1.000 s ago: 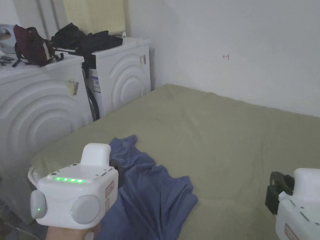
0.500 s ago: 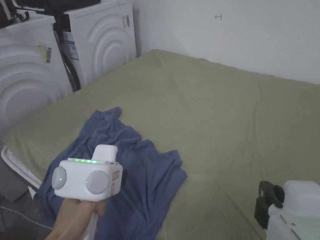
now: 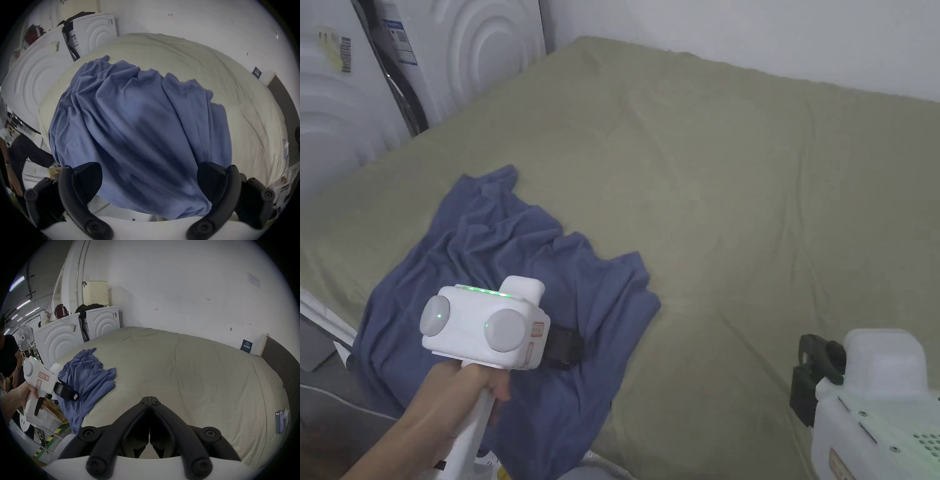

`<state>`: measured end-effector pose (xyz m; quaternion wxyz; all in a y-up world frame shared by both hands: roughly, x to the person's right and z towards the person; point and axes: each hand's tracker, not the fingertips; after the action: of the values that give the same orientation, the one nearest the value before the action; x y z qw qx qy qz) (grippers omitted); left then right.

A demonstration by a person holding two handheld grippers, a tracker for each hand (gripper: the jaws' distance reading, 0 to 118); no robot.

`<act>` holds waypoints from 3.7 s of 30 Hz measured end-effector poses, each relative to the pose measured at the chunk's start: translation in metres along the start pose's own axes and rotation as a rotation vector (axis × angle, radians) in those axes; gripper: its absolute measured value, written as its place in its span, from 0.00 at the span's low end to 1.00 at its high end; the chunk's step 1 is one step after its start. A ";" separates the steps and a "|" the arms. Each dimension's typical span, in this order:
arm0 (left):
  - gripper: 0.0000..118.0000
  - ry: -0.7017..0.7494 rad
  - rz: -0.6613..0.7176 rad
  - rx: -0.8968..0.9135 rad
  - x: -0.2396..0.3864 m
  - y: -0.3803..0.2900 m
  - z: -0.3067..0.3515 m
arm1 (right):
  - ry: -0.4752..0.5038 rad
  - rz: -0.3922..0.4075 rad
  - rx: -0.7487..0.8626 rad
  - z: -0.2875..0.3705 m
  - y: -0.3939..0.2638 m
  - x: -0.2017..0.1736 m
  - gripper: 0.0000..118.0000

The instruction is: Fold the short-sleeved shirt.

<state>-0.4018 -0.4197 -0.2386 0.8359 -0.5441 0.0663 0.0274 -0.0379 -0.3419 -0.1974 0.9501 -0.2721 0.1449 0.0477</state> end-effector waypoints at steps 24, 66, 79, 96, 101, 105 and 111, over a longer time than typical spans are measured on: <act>0.03 -0.355 0.324 0.111 0.020 0.061 -0.011 | -0.063 -0.031 -0.058 0.041 -0.027 0.045 0.00; 0.50 -0.627 -0.531 0.063 0.594 0.079 -0.015 | -0.355 -0.184 -0.135 0.089 -0.080 0.216 0.00; 0.89 -0.752 -0.380 0.376 0.376 0.065 0.119 | -0.324 -0.210 -0.011 0.123 -0.054 0.190 0.00; 0.00 -0.301 -0.076 0.472 0.130 -0.008 0.138 | -0.212 -0.167 0.052 0.132 -0.036 0.129 0.00; 0.00 -0.317 -0.063 0.396 0.125 -0.015 0.109 | -0.203 -0.153 0.022 0.124 -0.036 0.124 0.00; 0.00 -0.332 -0.069 0.324 0.137 -0.010 0.086 | -0.205 -0.149 0.010 0.120 -0.037 0.123 0.00; 0.90 -0.294 -0.112 0.171 0.168 0.010 0.040 | -0.209 -0.154 -0.013 0.111 -0.040 0.126 0.00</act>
<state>-0.2334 -0.3837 -0.2558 0.8800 -0.4641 -0.0852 0.0543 0.1163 -0.3154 -0.1252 0.9590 -0.2823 0.0233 0.0037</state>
